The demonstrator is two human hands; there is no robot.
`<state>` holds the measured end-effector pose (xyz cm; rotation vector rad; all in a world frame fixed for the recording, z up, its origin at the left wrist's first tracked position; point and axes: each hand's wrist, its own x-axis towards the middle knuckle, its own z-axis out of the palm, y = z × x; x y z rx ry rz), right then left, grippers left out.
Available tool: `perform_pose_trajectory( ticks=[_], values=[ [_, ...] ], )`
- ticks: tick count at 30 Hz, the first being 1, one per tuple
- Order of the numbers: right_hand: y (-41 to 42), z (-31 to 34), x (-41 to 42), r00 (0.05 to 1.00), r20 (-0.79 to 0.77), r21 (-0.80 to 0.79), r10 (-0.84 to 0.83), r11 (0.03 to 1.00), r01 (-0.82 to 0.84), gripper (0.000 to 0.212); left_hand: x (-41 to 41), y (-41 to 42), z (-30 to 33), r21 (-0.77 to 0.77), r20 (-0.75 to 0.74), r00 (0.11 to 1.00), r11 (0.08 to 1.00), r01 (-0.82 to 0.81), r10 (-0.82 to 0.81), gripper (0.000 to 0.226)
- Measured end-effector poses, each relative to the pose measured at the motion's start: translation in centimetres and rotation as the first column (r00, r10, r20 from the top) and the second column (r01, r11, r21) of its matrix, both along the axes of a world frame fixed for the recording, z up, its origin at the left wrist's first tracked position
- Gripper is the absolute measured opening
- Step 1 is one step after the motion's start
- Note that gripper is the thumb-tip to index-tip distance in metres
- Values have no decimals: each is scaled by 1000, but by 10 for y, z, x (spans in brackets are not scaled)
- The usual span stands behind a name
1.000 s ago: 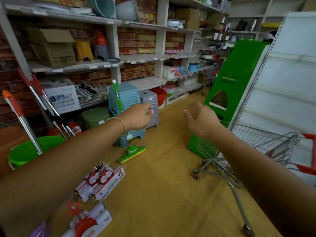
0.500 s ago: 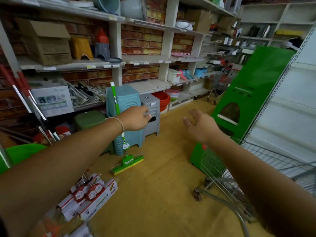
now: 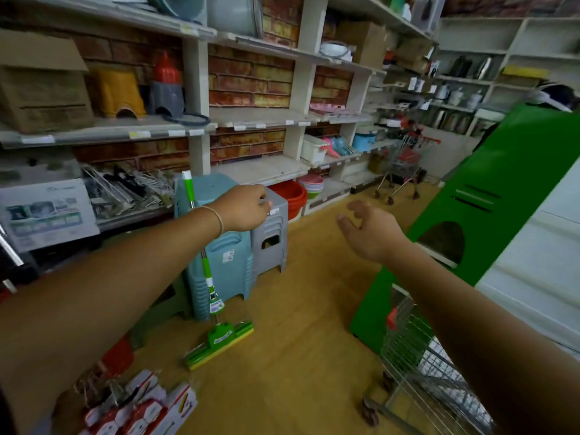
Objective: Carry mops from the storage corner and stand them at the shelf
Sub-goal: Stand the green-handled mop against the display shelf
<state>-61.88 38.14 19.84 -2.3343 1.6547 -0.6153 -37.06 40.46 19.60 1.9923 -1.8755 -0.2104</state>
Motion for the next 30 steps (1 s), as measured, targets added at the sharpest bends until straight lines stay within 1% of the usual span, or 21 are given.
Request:
perform_pose_trajectory(
  ticks=[3,6,12,15,17,20,22,25,28,30],
  values=[
    [-34,-4,12,1000,13,0,6,1000,-6,53,10,-33,-6,-18,-26,1000,1000,-3,2,34],
    [-72,-10,25,999,20,13,27,1000,-27,54,16,-65,-14,-22,-25,1000,1000,-8,7,37],
    [-155,-27,43,997,24,38,79,996,-80,52,36,-136,-36,30,-25,997,997,-75,76,42],
    [-209,-35,47,996,11,22,94,995,-94,47,49,-175,-44,54,-39,989,989,-137,140,39],
    [-247,-38,48,994,12,25,108,994,-108,46,59,-202,-48,83,-51,981,979,-185,189,41],
    [-298,-37,48,989,-15,36,148,988,-147,50,75,-242,-50,106,-31,962,958,-265,270,46],
    [-327,-38,46,984,-40,18,173,985,-173,44,81,-267,-51,97,-15,952,948,-302,305,48],
    [-368,-45,44,977,-88,-14,196,980,-198,40,80,-304,-61,76,10,950,947,-312,313,48],
    [-406,-55,47,970,-128,3,206,978,-208,43,77,-341,-78,108,33,960,954,-280,278,50],
    [-427,-63,54,967,-127,14,219,976,-219,43,80,-363,-85,127,51,964,955,-266,262,50]
  ],
)
